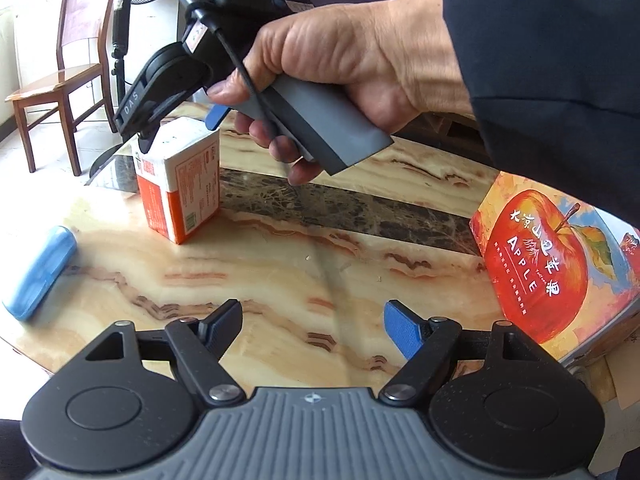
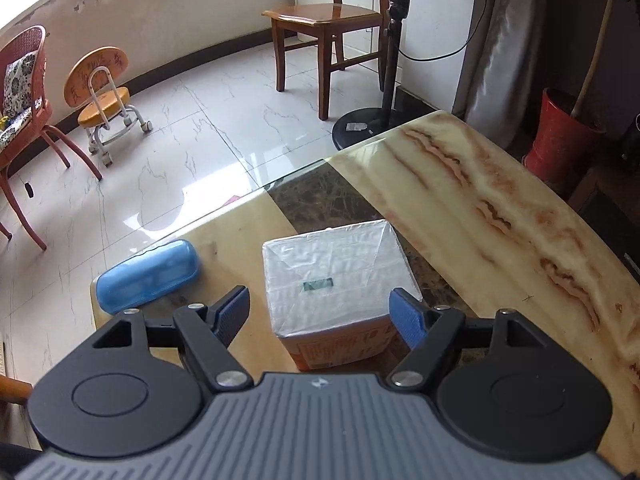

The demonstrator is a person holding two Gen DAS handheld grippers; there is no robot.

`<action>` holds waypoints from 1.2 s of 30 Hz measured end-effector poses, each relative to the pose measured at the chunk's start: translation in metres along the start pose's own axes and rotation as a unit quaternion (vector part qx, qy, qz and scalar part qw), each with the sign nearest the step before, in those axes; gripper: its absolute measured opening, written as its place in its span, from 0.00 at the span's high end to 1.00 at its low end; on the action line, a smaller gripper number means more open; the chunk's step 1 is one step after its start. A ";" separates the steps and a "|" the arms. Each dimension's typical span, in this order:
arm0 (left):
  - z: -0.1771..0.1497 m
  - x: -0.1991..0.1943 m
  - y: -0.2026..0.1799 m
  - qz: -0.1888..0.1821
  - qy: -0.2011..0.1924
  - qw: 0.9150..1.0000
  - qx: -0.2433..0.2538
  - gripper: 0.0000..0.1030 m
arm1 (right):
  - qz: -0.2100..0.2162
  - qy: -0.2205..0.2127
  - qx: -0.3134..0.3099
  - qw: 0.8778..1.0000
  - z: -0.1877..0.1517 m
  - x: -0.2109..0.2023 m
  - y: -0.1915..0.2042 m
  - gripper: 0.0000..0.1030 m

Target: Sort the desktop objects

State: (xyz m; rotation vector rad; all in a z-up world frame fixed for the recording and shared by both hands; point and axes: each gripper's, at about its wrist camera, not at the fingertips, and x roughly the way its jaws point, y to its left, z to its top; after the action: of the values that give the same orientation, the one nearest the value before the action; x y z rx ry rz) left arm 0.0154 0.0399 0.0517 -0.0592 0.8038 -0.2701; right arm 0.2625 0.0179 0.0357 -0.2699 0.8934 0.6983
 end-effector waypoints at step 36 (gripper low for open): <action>0.002 0.002 0.003 -0.014 0.008 1.000 -0.009 0.24 | -0.035 0.011 -0.011 0.999 -0.005 0.037 -0.010 0.09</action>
State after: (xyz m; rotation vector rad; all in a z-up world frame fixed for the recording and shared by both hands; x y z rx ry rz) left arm 0.0186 0.0424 0.0514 -0.0859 0.8224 -0.2893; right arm 0.2820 0.0242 0.0025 -0.3271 0.8936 0.6417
